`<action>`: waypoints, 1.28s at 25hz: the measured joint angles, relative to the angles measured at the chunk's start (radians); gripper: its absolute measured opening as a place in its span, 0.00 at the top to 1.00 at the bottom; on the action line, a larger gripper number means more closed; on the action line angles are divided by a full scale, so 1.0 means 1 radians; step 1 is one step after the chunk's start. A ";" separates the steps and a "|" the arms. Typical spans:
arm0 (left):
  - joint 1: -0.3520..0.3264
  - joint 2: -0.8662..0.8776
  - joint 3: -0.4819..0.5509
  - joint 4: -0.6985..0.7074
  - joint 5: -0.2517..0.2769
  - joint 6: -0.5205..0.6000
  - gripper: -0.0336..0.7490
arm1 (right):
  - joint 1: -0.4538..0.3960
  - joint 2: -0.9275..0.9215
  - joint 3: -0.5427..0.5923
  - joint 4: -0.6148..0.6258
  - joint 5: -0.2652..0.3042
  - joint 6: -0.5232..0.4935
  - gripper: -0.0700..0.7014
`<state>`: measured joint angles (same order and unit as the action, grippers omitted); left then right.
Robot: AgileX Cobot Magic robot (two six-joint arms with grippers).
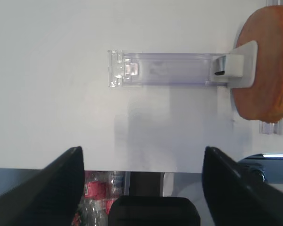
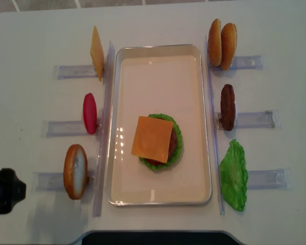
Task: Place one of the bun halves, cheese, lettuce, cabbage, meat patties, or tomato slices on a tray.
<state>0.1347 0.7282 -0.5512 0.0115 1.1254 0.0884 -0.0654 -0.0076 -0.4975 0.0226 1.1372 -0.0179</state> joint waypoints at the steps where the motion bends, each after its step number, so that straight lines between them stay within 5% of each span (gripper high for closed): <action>1: 0.000 -0.047 0.021 0.000 -0.006 0.000 0.20 | 0.000 0.000 0.000 0.000 0.000 0.000 0.29; 15: 0.000 -0.484 0.079 -0.001 -0.028 0.000 0.20 | 0.000 0.000 0.000 0.000 0.000 0.000 0.29; 32: 0.000 -0.744 0.079 -0.001 -0.016 0.000 0.23 | 0.000 0.000 0.000 0.000 0.000 0.000 0.29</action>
<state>0.1347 -0.0153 -0.4718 0.0104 1.1093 0.0884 -0.0654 -0.0076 -0.4975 0.0226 1.1372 -0.0179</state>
